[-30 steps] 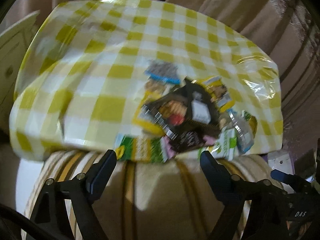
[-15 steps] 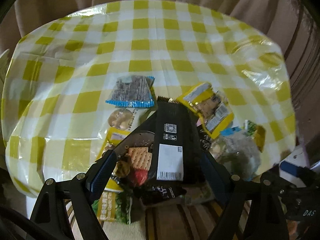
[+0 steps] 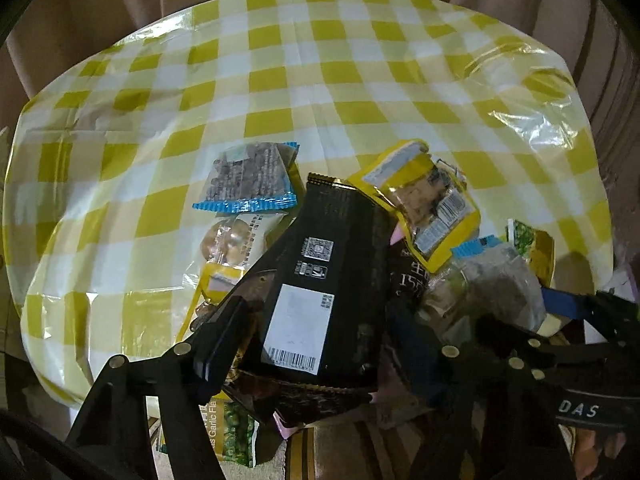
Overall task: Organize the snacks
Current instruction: 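Grasp the black biscuit box with the left tool while the right tool grasps the blue-edged nut bag, then carry both snacks to the white bin and open both tools to drop them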
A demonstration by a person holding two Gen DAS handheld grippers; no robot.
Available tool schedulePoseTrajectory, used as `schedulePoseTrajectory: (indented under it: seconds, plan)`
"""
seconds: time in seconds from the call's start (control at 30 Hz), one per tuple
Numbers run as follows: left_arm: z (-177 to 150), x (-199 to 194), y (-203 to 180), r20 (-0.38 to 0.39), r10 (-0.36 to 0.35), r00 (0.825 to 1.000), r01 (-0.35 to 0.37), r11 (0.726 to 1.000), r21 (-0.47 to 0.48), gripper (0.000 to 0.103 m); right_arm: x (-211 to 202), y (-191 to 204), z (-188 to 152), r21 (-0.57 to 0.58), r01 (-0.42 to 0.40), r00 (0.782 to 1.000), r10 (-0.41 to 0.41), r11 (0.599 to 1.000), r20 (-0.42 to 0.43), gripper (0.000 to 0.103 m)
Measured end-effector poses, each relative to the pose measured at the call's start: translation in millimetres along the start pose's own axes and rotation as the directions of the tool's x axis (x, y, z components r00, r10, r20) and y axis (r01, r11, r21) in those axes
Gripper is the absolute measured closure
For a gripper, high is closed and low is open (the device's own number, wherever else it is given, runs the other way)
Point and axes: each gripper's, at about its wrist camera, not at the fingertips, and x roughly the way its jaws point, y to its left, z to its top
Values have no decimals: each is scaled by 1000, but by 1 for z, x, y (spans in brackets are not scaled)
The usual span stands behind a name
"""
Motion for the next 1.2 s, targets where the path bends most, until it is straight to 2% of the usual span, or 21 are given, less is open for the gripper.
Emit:
schedulePoseTrajectory:
  seconds: [0.03,0.13,0.2,0.23,0.27,0.5,0.7,1.0,1.2]
  plan:
    - [0,1,-1,-4,6,1000,-6,1000,8,32,1,2,1,-7,4,1000,-4,1000,-1,21]
    - [0,-1,1,8,14,1000,-14,1000,-6,42,3,6,2,-26,27,1000,-27,999,6,28]
    - [0,-2,3,11,6,1000,-6,1000,-15,44,2,9,2,-33,33,999,-33,999,14,30]
    - [-1,-2,3,13,6,1000,-6,1000,-16,50,1,10,2,-36,38,999,-37,999,19,32]
    - [-1,-4,3,17,2,1000,-1,1000,-16,51,0,11,1,-39,42,999,-42,998,23,33]
    - [-6,-14,9,35,-5,999,6,998,-56,51,-14,25,-1,-62,78,994,-72,995,85,34]
    - [-12,-32,11,85,5,996,2,997,-80,51,-30,27,-5,-69,88,988,-79,994,133,34]
    - [-23,-64,13,165,16,986,5,992,-129,51,-60,8,-22,-26,16,983,-11,1000,184,34]
    - [-25,-76,0,186,9,982,11,994,-106,51,-76,-11,-30,24,-31,978,25,999,208,34]
